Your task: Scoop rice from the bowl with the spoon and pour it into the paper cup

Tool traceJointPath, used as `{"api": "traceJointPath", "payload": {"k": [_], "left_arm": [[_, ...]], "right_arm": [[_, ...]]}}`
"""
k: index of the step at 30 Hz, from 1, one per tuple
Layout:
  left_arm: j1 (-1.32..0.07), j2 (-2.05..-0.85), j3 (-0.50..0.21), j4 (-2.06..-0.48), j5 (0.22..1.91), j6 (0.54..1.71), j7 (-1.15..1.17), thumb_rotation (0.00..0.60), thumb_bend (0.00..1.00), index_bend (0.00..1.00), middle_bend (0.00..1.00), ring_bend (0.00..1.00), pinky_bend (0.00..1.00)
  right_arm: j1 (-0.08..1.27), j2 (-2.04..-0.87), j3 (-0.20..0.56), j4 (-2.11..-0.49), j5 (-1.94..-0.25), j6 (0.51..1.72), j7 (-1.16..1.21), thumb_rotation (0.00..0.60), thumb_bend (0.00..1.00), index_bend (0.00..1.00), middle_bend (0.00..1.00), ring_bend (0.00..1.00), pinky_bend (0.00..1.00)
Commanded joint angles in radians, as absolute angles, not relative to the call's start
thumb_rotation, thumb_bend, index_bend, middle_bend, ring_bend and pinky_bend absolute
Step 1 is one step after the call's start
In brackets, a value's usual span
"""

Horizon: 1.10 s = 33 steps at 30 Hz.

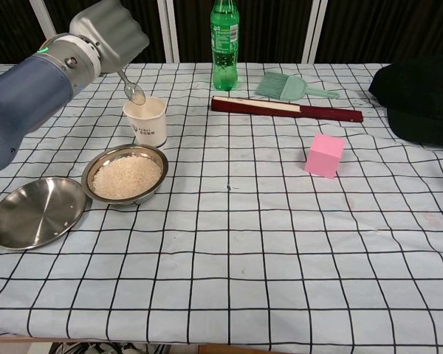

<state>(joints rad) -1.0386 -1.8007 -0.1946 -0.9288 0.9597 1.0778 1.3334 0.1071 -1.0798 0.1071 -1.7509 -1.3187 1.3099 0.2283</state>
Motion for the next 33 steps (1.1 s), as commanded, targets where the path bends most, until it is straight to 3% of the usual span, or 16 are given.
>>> {"api": "traceJointPath", "payload": {"k": [1, 19, 33], "left_arm": [[-1.058, -1.803, -0.161, -0.903, 1.006, 1.061, 1.353, 0.6, 0.56, 0.81, 1.0, 1.0, 1.0], [-1.13, -1.75, 0.009, -0.872, 1.243, 0.956, 1.483, 0.6, 0.56, 0.81, 1.0, 1.0, 1.0], [-1.151, -1.716, 0.022, -0.897, 1.307, 0.92, 1.553, 0.6, 0.56, 0.81, 1.0, 1.0, 1.0]], "right_arm": [[0.107, -1.08, 0.107, -1.751, -1.319, 1.309, 0.229, 0.6, 0.25, 0.0, 0.0, 0.0, 0.19], [0.105, -1.076, 0.106, -1.755, -1.322, 1.308, 0.238, 0.6, 0.25, 0.0, 0.0, 0.0, 0.19], [0.105, -1.074, 0.106, -1.757, -1.32, 1.306, 0.244, 0.6, 0.25, 0.0, 0.0, 0.0, 0.19]]}}
